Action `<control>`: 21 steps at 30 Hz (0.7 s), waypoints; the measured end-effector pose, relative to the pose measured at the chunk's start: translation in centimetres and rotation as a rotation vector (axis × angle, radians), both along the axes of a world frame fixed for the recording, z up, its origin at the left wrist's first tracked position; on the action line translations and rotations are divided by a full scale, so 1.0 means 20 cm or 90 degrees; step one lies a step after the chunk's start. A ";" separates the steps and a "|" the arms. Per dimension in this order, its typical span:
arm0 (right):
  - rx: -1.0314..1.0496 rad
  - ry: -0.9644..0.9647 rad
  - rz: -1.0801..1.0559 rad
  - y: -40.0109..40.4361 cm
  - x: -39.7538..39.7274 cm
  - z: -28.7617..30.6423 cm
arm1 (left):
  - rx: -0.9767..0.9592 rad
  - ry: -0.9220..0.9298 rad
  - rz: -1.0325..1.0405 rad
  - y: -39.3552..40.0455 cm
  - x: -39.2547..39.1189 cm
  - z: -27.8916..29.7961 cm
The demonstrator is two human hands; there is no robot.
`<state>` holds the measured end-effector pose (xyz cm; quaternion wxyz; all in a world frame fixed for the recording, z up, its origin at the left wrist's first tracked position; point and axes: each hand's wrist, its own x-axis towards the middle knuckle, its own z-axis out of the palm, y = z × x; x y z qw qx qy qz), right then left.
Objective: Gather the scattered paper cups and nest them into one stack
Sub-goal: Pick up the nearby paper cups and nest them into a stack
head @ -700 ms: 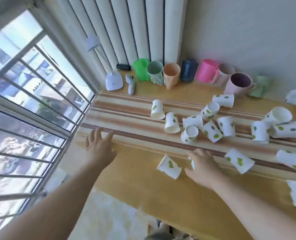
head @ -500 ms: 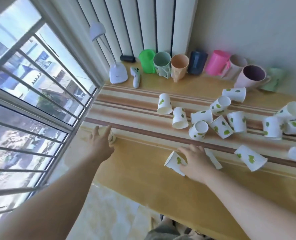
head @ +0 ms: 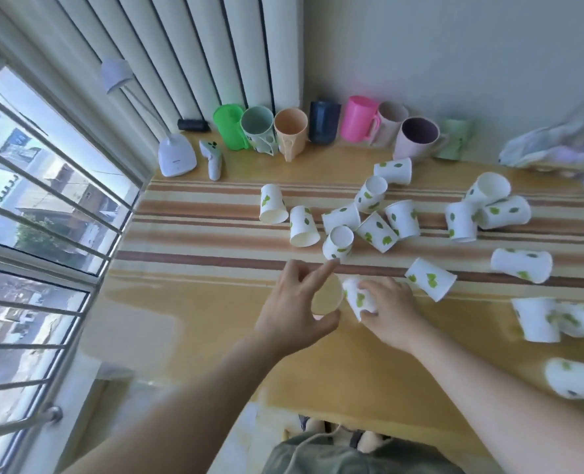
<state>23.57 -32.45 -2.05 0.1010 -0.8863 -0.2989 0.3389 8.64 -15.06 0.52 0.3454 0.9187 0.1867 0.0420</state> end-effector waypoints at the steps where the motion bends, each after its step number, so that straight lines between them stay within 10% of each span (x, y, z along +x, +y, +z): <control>1: -0.007 -0.009 -0.032 -0.11 0.03 0.00 | -0.010 -0.003 -0.037 -0.10 0.05 -0.02; 11: -0.070 0.015 -0.208 -0.97 0.07 -0.11 | 0.046 0.185 -0.311 -0.77 0.45 -0.33; 21: 0.080 -0.224 -0.021 -1.00 0.27 -0.51 | -0.066 0.169 -0.118 -0.70 0.22 -0.63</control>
